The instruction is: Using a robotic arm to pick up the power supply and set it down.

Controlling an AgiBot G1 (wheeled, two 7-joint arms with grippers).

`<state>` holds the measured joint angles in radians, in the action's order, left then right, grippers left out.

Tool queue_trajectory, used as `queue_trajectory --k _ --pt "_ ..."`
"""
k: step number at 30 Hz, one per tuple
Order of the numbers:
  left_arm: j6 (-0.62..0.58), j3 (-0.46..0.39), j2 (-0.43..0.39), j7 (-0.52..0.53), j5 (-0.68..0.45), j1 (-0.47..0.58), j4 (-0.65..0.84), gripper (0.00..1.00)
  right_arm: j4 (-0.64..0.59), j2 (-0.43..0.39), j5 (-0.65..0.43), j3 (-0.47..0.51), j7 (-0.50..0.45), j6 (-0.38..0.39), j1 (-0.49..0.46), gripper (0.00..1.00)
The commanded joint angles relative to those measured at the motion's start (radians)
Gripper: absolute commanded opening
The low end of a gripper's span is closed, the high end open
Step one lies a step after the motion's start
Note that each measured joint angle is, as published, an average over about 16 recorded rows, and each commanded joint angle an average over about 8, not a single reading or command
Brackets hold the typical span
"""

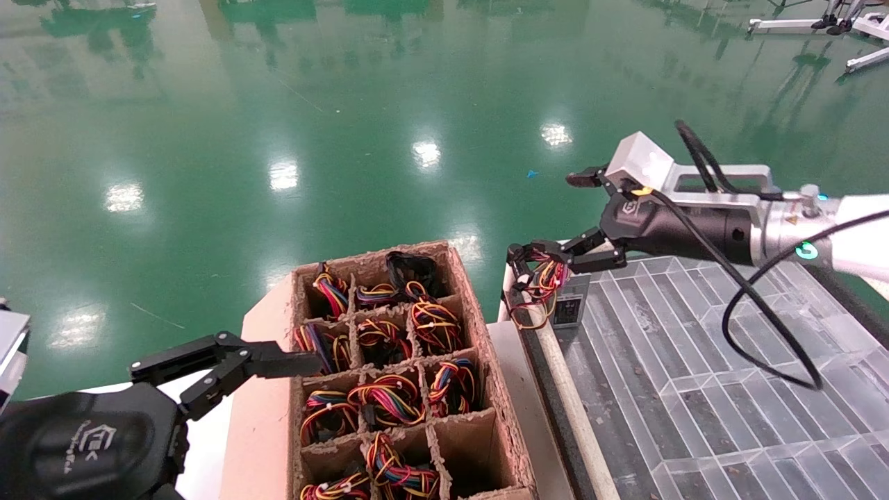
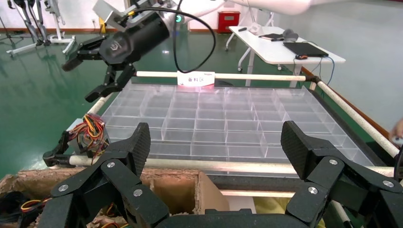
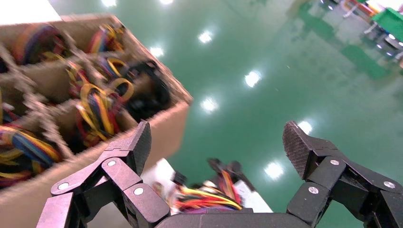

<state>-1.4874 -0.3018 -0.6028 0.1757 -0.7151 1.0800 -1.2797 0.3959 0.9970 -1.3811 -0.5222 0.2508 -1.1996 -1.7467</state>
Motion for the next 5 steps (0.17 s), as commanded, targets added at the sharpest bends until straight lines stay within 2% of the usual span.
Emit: queue_trajectory --k 1,5 --pt "0.0 0.0 0.0 0.0 0.0 0.0 0.0 1.0 0.068 -0.029 0.049 0.018 -0.033 -0.023 0.051 1.0" --pt "0.0 0.0 0.0 0.0 0.0 0.0 0.0 1.0 0.124 -0.054 0.091 0.034 -0.061 -0.041 0.094 1.0"
